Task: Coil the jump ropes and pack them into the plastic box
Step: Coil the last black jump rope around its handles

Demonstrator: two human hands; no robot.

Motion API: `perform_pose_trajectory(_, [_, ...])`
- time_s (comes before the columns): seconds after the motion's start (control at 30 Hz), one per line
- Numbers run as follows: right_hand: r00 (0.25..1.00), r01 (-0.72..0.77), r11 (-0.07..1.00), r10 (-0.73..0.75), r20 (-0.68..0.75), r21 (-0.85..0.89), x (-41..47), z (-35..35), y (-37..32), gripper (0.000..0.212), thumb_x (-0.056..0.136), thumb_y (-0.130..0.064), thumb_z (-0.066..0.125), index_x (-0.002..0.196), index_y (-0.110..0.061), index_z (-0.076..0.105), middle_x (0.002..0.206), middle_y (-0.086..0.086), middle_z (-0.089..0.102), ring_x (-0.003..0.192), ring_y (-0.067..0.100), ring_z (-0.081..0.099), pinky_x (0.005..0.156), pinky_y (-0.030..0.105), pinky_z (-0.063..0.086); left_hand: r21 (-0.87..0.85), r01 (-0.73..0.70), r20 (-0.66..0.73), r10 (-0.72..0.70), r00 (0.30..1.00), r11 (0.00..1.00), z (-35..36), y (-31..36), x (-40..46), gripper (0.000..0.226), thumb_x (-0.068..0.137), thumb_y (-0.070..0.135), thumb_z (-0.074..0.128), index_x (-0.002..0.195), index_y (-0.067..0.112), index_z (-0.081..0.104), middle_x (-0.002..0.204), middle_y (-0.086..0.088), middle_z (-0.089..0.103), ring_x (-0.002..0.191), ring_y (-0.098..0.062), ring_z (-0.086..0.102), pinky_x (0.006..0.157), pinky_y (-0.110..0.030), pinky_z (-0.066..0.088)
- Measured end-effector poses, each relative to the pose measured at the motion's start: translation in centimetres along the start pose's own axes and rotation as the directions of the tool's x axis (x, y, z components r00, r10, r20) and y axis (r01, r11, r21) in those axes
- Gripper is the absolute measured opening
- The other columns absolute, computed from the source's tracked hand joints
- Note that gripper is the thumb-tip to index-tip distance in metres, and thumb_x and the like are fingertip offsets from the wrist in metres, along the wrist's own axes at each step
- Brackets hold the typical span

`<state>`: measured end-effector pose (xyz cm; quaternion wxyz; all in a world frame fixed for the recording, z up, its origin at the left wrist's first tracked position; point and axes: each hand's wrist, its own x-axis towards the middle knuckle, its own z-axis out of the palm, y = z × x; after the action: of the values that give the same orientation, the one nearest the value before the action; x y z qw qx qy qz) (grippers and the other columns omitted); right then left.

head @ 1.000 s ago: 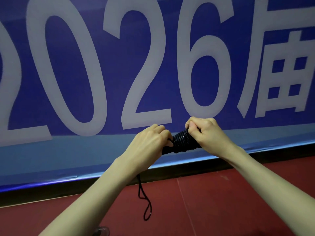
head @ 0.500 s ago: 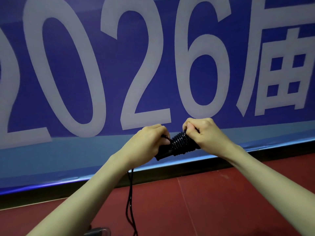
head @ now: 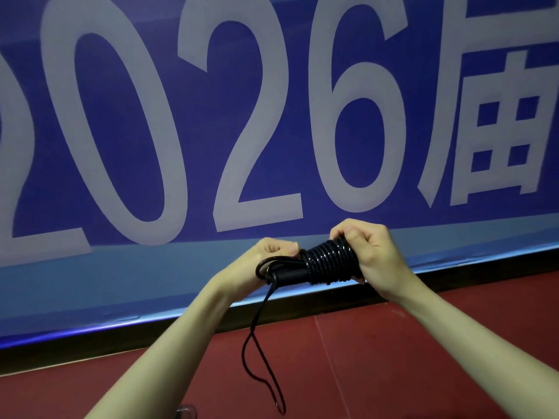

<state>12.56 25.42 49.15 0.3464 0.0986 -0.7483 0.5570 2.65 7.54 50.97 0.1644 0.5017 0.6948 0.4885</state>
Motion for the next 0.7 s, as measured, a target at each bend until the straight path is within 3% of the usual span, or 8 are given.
perform_pose_trajectory(0.1, [0.998, -0.011, 1.000, 0.011, -0.066, 0.000, -0.1, 0.1, 0.1, 0.034, 0.101, 0.001, 0.037, 0.075, 0.003, 0.058, 0.043, -0.004, 0.046, 0.034, 0.006, 0.041, 0.036, 0.016, 0.030, -0.124, -0.056, -0.167, 0.034, 0.985, 0.991, 1.5, -1.3, -0.1, 0.047, 0.082, 0.038, 0.052, 0.063, 0.002, 0.030, 0.065, -0.014, 0.027, 0.061, -0.021, 0.027, 0.062, -0.029, 0.026])
perform_pose_trajectory(0.2, [0.994, -0.025, 1.000, 0.024, -0.104, -0.002, -0.2, 0.2, 0.3, 0.033, 0.100, 0.001, 0.038, 0.074, 0.003, 0.059, 0.043, -0.006, 0.047, 0.035, 0.006, 0.043, 0.037, 0.014, 0.031, -0.159, -0.090, -0.279, 0.043, 0.959, 0.983, 2.5, -2.2, -0.1, 0.053, 0.087, 0.037, 0.053, 0.067, -0.008, 0.036, 0.065, -0.009, 0.039, 0.060, -0.013, 0.037, 0.061, -0.021, 0.034])
perform_pose_trajectory(0.3, [0.992, -0.032, 0.999, 0.030, -0.123, -0.016, -0.3, 0.2, 0.4, 0.034, 0.100, 0.001, 0.038, 0.073, 0.001, 0.059, 0.043, -0.005, 0.047, 0.034, 0.006, 0.042, 0.036, 0.015, 0.030, -0.207, -0.110, -0.358, 0.029, 0.933, 0.972, 3.5, -2.2, 0.1, 0.046, 0.101, 0.026, 0.041, 0.065, -0.001, 0.050, 0.060, 0.009, 0.053, 0.056, -0.004, 0.046, 0.060, -0.015, 0.038])
perform_pose_trajectory(0.37, [0.991, -0.027, 1.000, 0.026, -0.133, -0.005, -0.3, 0.3, 0.3, 0.035, 0.100, -0.001, 0.039, 0.072, -0.002, 0.059, 0.043, -0.003, 0.046, 0.034, 0.007, 0.041, 0.035, 0.017, 0.030, -0.281, -0.110, -0.374, -0.003, 0.927, 0.953, 3.9, -1.8, 0.3, 0.049, 0.101, 0.013, 0.038, 0.056, 0.018, 0.056, 0.056, 0.012, 0.053, 0.053, -0.003, 0.046, 0.059, -0.018, 0.037])
perform_pose_trajectory(0.43, [0.987, 0.003, 1.000, -0.002, -0.162, 0.005, -0.2, 0.5, 0.1, 0.033, 0.099, -0.008, 0.040, 0.071, -0.004, 0.059, 0.044, -0.003, 0.045, 0.035, 0.009, 0.042, 0.035, 0.017, 0.031, -0.378, -0.116, -0.351, -0.026, 0.936, 0.918, 4.4, -1.7, 0.5, 0.031, 0.092, 0.025, 0.050, 0.061, 0.018, 0.046, 0.060, 0.005, 0.041, 0.054, -0.009, 0.030, 0.056, -0.022, 0.026])
perform_pose_trajectory(0.5, [0.980, 0.042, 0.999, -0.045, -0.193, -0.024, 0.0, 0.6, -0.2, 0.031, 0.091, -0.019, 0.040, 0.071, -0.005, 0.059, 0.045, -0.005, 0.046, 0.037, 0.009, 0.043, 0.036, 0.017, 0.032, -0.504, -0.072, -0.325, -0.112, 0.939, 0.860, 4.6, -1.5, 0.7, 0.034, 0.092, 0.037, 0.056, 0.072, 0.016, 0.038, 0.068, -0.003, 0.022, 0.057, -0.012, 0.016, 0.054, -0.024, 0.020])
perform_pose_trajectory(0.57, [0.975, 0.060, 0.997, -0.070, -0.213, -0.052, 0.1, 0.5, -0.4, 0.031, 0.086, -0.022, 0.038, 0.071, -0.006, 0.060, 0.044, -0.007, 0.047, 0.038, 0.007, 0.042, 0.038, 0.018, 0.032, -0.492, -0.014, -0.320, -0.166, 0.933, 0.870, 4.5, -1.7, 1.0, 0.034, 0.099, 0.038, 0.041, 0.073, 0.017, 0.037, 0.066, -0.002, 0.017, 0.052, -0.010, 0.014, 0.050, -0.021, 0.019])
perform_pose_trajectory(0.7, [0.942, 0.027, 0.997, -0.050, -0.333, -0.073, 0.8, 0.1, -0.2, 0.029, 0.083, -0.024, 0.039, 0.067, -0.011, 0.060, 0.044, -0.008, 0.047, 0.042, 0.013, 0.043, 0.039, 0.021, 0.032, -0.269, 0.061, -0.313, -0.147, 0.938, 0.961, 4.9, -2.1, 0.8, 0.042, 0.100, 0.030, 0.046, 0.058, 0.021, 0.046, 0.051, 0.005, 0.027, 0.045, -0.009, 0.023, 0.045, -0.018, 0.026])
